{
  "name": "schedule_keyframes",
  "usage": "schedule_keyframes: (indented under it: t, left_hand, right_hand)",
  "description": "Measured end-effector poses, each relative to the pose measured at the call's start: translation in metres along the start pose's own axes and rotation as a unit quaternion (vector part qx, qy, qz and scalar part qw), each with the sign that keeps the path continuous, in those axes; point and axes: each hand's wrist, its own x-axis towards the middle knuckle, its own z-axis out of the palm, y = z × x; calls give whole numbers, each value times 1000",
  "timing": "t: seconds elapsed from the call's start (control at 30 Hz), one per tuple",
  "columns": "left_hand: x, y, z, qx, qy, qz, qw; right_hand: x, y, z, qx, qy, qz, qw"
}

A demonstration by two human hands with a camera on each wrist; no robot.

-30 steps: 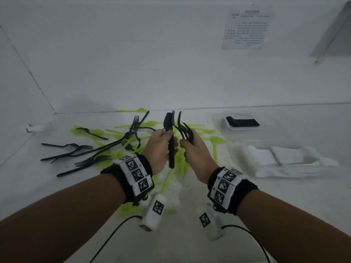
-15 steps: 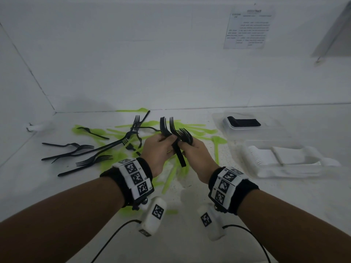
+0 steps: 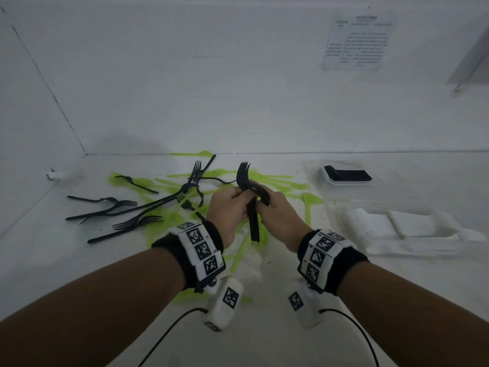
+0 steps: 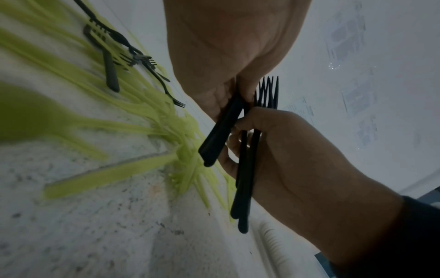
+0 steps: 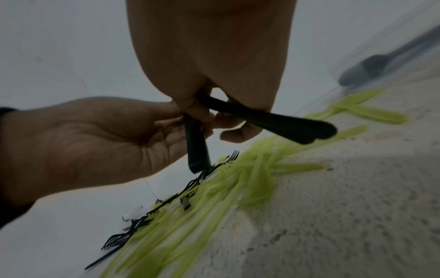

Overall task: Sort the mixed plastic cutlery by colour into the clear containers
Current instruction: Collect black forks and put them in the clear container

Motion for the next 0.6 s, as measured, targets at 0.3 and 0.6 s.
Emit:
schedule_keyframes:
  t: [0.3, 0.6]
  left_hand:
    - [4, -1, 4, 1, 8, -17, 1000]
    - [8, 0, -5, 27, -7, -14, 1000]
  right_hand:
    - [-2, -9, -14, 112, -42, 80, 990]
    - [7, -1, -29, 234, 150, 167, 946]
